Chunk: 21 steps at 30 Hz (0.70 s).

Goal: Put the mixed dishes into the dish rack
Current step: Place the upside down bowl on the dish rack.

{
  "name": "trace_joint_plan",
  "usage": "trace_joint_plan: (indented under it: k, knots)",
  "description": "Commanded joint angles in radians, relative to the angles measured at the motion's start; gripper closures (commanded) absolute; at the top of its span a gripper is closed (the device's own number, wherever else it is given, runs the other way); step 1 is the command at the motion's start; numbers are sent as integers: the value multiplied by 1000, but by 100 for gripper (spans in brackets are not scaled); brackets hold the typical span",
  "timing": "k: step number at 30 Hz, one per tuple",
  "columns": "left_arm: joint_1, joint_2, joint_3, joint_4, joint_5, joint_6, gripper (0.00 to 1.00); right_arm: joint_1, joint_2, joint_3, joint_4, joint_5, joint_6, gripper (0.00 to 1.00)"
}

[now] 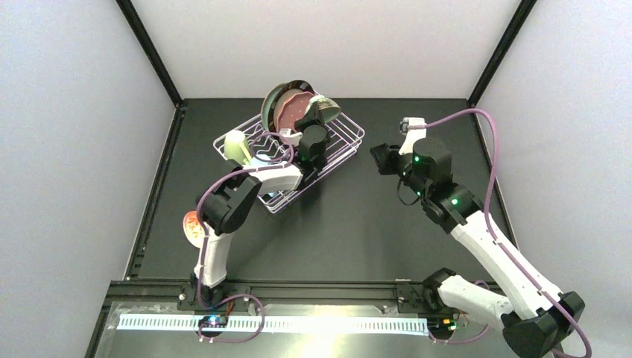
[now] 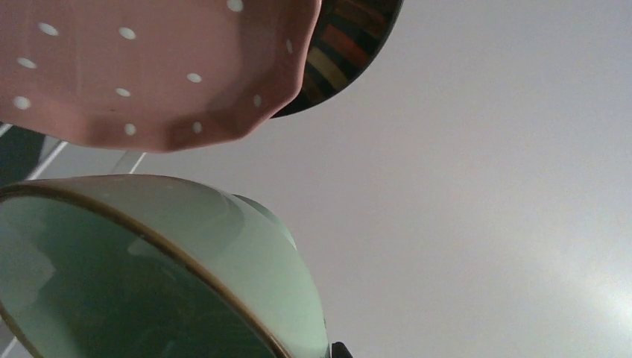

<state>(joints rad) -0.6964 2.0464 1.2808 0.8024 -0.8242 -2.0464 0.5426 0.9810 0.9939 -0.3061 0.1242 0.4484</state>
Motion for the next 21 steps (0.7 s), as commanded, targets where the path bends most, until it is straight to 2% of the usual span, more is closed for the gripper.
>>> trace_joint_plan:
  k: [1,5,14,21]
  knots:
    - [-9,62,104,144,-164,12,99,-4,-40,-13,-72,-48,-13,26]
    - [-8,98,126,168,-210,54,99,-4,-76,2,-110,-79,-33,26]
    - [-2,232,151,360,-157,201,99,-3,-136,-31,-149,-96,-51,26]
    - [7,311,199,440,-130,288,99,-4,-163,-99,-116,-100,-63,26]
